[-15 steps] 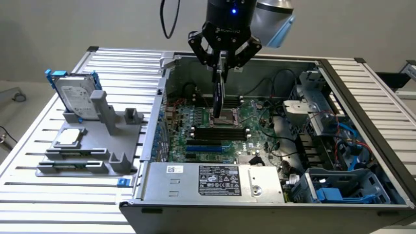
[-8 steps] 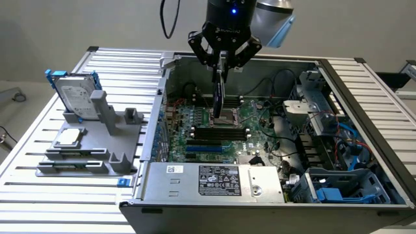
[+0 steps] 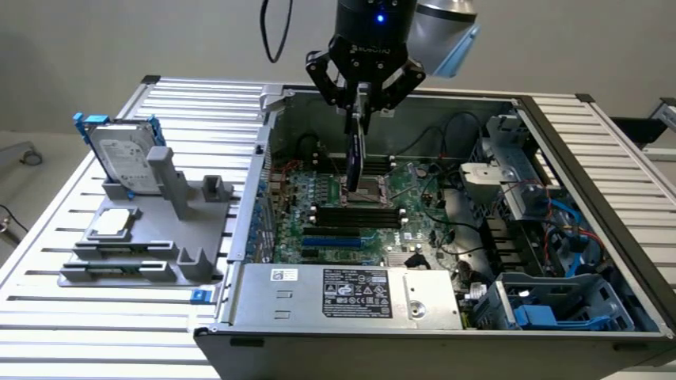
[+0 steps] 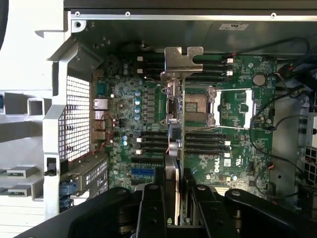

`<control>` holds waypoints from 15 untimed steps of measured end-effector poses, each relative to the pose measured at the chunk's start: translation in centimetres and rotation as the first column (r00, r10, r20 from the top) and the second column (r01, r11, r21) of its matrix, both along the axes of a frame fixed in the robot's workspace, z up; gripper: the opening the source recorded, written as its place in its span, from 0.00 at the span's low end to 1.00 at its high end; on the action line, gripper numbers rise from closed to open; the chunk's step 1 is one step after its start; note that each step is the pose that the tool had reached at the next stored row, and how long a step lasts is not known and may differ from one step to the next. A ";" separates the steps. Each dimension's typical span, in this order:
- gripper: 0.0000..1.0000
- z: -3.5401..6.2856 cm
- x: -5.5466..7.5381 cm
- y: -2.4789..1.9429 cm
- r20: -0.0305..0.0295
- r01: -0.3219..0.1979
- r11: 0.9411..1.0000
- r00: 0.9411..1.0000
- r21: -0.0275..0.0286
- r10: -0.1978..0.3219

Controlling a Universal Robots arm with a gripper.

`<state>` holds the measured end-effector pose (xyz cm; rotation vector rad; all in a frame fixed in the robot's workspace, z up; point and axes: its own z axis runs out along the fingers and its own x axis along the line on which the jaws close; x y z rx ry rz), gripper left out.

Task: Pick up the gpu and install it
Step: 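Insert the gpu into the slot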

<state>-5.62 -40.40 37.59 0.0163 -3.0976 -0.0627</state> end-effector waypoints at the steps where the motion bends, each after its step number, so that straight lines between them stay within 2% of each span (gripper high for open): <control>1: 0.26 -0.01 0.0 -0.02 0.000 -0.004 1.000 1.000 0.000 0.004; 4: 0.26 -0.08 0.0 -0.02 0.000 -0.050 0.999 0.999 0.000 0.050; 8: 0.26 -0.20 0.0 -0.02 0.000 -0.122 0.993 0.993 0.000 0.122; 12: 0.26 -0.29 0.0 -0.02 0.000 -0.194 0.981 0.981 0.001 0.194; 15: 0.26 -0.36 0.0 -0.02 0.000 -0.247 0.969 0.969 0.001 0.247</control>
